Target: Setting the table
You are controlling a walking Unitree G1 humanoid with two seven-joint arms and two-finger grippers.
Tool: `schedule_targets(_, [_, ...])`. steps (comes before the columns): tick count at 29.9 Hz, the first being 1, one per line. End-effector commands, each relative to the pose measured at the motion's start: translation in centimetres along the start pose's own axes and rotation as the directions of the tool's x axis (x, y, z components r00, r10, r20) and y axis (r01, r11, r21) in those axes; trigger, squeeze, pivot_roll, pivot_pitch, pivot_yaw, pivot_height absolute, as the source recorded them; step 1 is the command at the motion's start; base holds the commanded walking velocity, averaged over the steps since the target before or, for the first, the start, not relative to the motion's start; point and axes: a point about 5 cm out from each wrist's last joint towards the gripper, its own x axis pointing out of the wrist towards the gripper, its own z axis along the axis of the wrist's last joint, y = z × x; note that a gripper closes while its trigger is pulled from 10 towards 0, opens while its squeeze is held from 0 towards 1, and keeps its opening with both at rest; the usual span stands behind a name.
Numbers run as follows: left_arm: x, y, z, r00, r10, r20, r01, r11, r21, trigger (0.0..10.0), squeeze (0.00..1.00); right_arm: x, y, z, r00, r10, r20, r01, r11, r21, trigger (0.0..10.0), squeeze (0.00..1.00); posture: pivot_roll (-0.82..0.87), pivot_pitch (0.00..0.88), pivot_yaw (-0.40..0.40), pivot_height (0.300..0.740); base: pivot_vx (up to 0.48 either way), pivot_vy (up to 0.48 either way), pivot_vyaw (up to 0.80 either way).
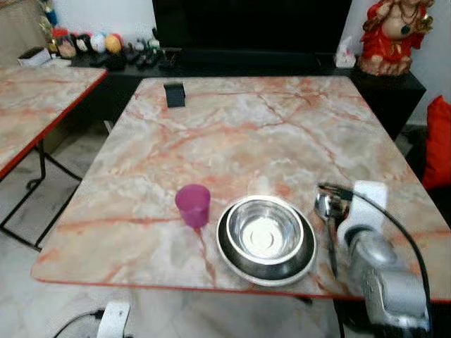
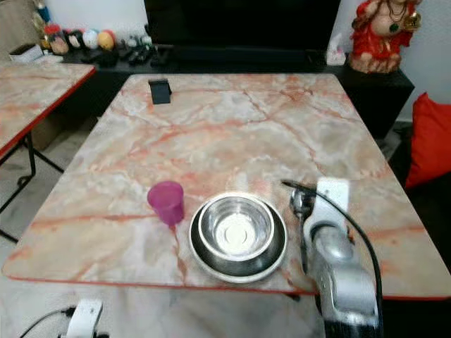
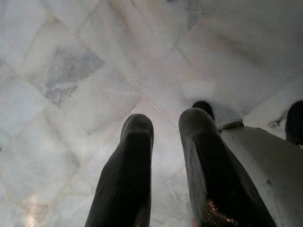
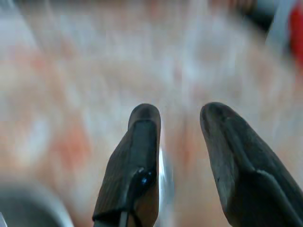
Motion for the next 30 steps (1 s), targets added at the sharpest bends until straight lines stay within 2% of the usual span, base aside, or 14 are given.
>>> schedule_targets(1, [0.0, 0.2, -0.2, 1.0, 0.008, -0.002, -0.008, 1.0, 0.014, 10.0, 0.0, -0.3, 0.5, 0.8, 0.995, 0.0, 0.095, 0.001, 1.0, -0.01, 10.0, 0.0, -0.11, 0.0, 0.031, 0.74, 0.0, 0.0, 0.0])
schedule_targets(6, [-0.1, 0.3, -0.3, 1.0, 0.019, -0.002, -0.019, 1.0, 0.021, 10.0, 0.0, -0.8, 0.7, 0.9, 0.986, -0.034, 0.162, 0.035, 0.999, -0.003, 10.0, 0.0, -0.1, 0.0, 0.03, 0.74, 0.0, 0.0, 0.0])
schedule_targets(8, [-0.1, 0.3, -0.4, 1.0, 0.019, -0.002, -0.019, 1.0, 0.015, 10.0, 0.0, -1.0, 0.4, 1.8, 0.968, -0.057, 0.244, 0.061, 0.998, -0.008, 10.0, 0.0, -0.1, 0.0, 0.024, 0.74, 0.0, 0.0, 0.0])
schedule_targets(9, [-0.1, 0.3, -0.4, 1.0, 0.019, -0.002, -0.019, 1.0, 0.015, 10.0, 0.0, -1.0, 0.4, 1.8, 0.968, -0.057, 0.244, 0.061, 0.998, -0.008, 10.0, 0.0, -0.1, 0.0, 0.024, 0.74, 0.0, 0.0, 0.0])
schedule_targets(13, [-0.1, 0.2, -0.5, 1.0, 0.016, -0.006, -0.016, 1.0, 0.014, 10.0, 0.0, -0.8, -0.1, 3.5, 0.928, -0.077, 0.365, 0.084, 0.996, -0.003, 10.0, 0.0, -0.09, 0.0, 0.018, 0.74, 0.0, 0.0, 0.0])
schedule_targets(17, [-0.1, 0.1, -0.6, 1.0, 0.014, -0.006, -0.014, 1.0, 0.011, 10.0, 0.0, -0.6, -0.1, 4.1, 0.911, -0.08, 0.404, 0.086, 0.996, 0.002, 10.0, 0.0, -0.09, 0.0, 0.009, 0.74, 0.0, 0.0, 0.0])
schedule_targets(25, [-0.1, 0.1, -0.6, 1.0, 0.012, -0.005, -0.012, 1.0, -0.001, 10.0, 0.0, -0.5, 0.7, 4.0, 0.905, -0.047, 0.423, 0.052, 0.999, 0.0, 10.0, 0.0, -0.09, 0.0, 0.005, 0.74, 0.0, 0.0, 0.0])
schedule_targets(30, [-0.1, 0.2, -0.5, 1.0, 0.012, -0.005, -0.012, 1.0, 0.004, 10.0, 0.0, -0.3, 0.5, 4.4, 0.896, -0.06, 0.441, 0.064, 0.998, 0.005, 10.0, 0.0, -0.09, 0.0, 0.014, 0.74, 0.0, 0.0, 0.0])
